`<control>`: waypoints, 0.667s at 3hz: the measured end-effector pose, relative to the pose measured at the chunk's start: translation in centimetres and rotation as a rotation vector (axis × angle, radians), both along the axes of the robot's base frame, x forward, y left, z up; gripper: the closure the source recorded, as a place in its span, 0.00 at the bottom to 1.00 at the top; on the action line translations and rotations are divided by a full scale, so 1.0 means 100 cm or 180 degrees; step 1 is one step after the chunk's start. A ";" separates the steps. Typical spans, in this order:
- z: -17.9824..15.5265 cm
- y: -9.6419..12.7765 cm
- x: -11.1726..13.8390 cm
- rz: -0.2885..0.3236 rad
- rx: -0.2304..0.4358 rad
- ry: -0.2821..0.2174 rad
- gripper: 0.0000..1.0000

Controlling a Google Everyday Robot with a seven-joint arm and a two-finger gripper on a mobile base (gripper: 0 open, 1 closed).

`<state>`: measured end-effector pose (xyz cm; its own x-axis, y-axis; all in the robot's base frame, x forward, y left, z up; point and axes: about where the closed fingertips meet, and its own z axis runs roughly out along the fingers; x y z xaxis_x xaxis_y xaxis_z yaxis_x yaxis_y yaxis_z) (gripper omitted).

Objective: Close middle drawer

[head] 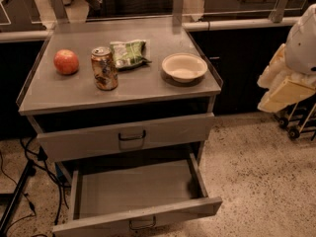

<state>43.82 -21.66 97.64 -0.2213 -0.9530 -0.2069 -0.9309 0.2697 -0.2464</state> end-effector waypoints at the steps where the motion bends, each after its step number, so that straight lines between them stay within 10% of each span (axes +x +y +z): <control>1: 0.000 0.000 0.000 0.0000 0.0000 0.0000 0.80; 2: 0.000 0.000 0.000 0.0000 0.0000 0.0000 1.00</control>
Offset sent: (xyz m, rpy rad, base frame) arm 0.0000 0.0000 0.0000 0.0000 0.0000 0.0000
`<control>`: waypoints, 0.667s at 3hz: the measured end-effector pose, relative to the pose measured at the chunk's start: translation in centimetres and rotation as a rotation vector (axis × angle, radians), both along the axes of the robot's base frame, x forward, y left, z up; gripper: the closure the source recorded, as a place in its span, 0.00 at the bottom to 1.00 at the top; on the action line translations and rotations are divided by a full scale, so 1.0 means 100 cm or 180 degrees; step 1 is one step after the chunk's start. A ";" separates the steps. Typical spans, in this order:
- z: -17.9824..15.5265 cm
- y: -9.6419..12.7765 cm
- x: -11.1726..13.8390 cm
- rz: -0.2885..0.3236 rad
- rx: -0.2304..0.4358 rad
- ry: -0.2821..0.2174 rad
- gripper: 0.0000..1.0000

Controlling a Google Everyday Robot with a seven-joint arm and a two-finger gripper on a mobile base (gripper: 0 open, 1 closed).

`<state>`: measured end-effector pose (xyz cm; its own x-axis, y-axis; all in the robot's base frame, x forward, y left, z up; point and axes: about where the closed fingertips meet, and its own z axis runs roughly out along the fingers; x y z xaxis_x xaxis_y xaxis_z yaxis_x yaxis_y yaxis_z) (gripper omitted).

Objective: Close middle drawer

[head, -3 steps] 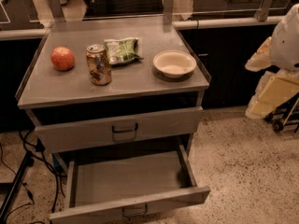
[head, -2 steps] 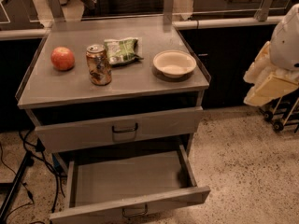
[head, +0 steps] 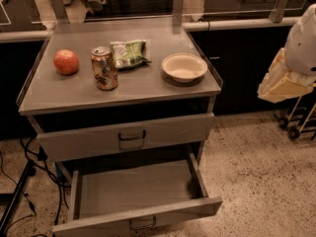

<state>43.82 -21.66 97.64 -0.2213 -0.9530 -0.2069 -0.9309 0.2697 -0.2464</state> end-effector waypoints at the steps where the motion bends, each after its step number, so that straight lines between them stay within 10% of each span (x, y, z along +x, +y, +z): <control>1: 0.000 -0.001 -0.001 -0.0003 0.0038 -0.0026 1.00; 2: -0.026 0.005 -0.017 -0.0005 0.0210 0.0020 1.00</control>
Offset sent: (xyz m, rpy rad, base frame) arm -0.0445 0.0087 -0.0931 0.1392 0.0972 -0.0137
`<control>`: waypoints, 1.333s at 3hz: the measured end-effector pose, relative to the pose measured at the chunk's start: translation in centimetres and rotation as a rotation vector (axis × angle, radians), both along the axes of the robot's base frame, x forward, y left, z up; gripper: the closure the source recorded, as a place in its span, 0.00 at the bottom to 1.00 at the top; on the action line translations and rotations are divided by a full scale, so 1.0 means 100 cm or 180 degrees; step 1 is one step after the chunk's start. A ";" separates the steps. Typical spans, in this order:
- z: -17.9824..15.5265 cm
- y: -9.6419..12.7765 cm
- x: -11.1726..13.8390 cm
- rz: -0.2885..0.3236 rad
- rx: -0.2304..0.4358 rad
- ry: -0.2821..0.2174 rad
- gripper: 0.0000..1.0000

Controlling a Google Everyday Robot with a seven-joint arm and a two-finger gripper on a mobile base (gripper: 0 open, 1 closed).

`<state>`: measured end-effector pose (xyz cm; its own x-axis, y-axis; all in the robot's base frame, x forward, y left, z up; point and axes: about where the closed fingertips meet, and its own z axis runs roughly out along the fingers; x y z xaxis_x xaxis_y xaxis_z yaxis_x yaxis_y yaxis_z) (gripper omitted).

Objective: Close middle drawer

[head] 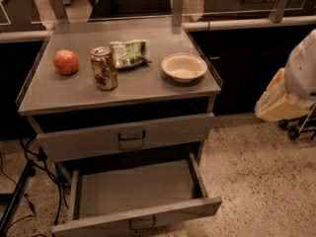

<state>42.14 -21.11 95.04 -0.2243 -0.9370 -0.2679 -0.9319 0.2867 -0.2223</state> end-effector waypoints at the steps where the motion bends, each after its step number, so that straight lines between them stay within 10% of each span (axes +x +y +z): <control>1: -0.046 0.012 -0.020 -0.0065 0.0138 0.0017 1.00; 4: -0.245 0.086 -0.072 -0.0168 0.0492 0.0613 1.00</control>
Offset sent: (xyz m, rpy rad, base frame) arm -0.0727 0.0531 -0.2342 0.1937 0.1761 -0.0893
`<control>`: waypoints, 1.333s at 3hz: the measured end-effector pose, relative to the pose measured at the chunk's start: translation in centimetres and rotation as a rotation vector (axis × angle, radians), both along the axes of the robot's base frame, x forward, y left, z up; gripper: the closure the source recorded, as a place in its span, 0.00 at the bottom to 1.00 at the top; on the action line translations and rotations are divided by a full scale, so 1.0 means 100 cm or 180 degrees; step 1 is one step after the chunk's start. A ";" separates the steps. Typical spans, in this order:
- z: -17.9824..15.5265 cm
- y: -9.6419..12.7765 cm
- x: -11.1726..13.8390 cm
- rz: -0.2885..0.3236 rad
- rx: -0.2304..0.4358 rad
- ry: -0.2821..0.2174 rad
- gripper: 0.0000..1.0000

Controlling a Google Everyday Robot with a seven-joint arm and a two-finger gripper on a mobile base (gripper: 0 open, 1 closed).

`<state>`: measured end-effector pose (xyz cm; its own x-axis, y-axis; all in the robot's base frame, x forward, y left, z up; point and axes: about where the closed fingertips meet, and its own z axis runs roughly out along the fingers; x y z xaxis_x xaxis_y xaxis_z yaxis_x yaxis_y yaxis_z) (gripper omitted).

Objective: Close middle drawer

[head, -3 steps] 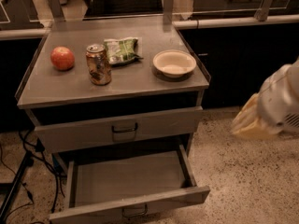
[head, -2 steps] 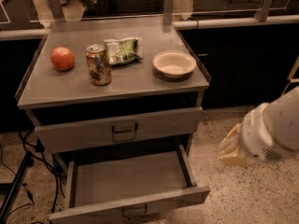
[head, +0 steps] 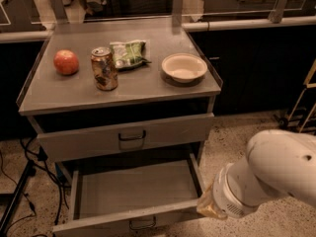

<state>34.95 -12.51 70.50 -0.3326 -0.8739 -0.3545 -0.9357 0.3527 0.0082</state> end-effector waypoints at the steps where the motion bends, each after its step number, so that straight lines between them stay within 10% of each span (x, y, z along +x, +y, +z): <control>1: -0.002 0.000 -0.003 -0.0008 -0.0009 0.0006 1.00; 4: -0.094 0.029 -0.007 -0.0190 -0.0247 0.0161 1.00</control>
Offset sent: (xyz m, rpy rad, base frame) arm -0.0317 0.0087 -0.0274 -0.0040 0.0748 -0.0216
